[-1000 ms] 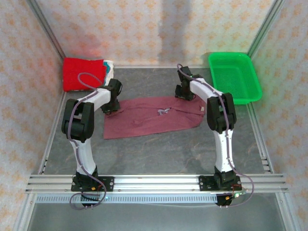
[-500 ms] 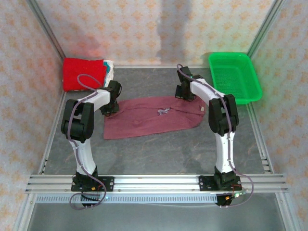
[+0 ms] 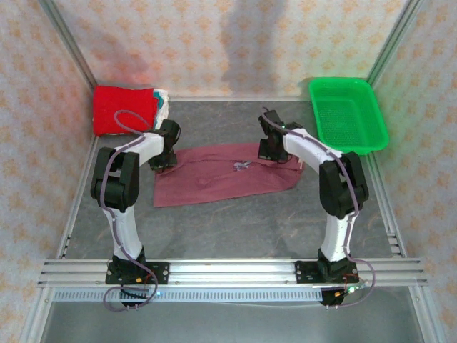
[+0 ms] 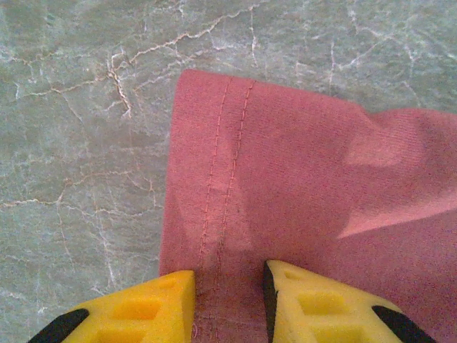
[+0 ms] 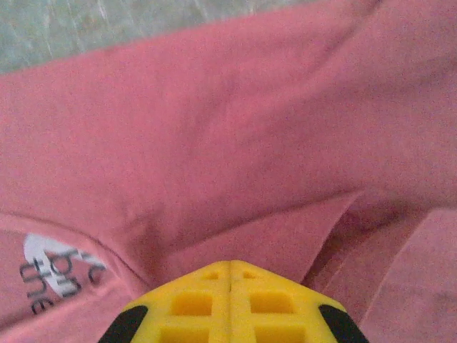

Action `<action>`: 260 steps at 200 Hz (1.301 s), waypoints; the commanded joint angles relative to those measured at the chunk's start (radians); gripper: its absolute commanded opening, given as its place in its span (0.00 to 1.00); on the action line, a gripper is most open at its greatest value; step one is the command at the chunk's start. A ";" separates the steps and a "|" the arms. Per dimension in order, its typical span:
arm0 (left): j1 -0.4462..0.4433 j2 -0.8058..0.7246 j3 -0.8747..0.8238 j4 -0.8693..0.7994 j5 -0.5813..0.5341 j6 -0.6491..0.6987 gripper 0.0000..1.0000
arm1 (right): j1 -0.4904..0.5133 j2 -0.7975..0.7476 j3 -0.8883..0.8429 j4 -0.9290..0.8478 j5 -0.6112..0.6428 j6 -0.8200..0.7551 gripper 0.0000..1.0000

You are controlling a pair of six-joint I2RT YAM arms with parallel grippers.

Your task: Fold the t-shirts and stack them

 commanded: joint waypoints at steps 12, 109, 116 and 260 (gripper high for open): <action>0.014 0.001 -0.003 -0.036 -0.035 -0.014 0.31 | 0.065 -0.119 -0.114 -0.025 0.085 0.051 0.08; 0.049 0.012 0.006 -0.039 0.038 -0.023 0.31 | 0.072 -0.233 -0.244 0.056 -0.009 0.143 0.32; 0.049 0.007 0.005 -0.042 0.036 -0.023 0.31 | 0.065 -0.256 -0.243 0.062 -0.010 0.145 0.32; -0.252 -0.491 -0.473 -0.155 0.196 -0.284 0.21 | -0.198 -0.215 -0.368 0.346 -0.138 0.273 0.35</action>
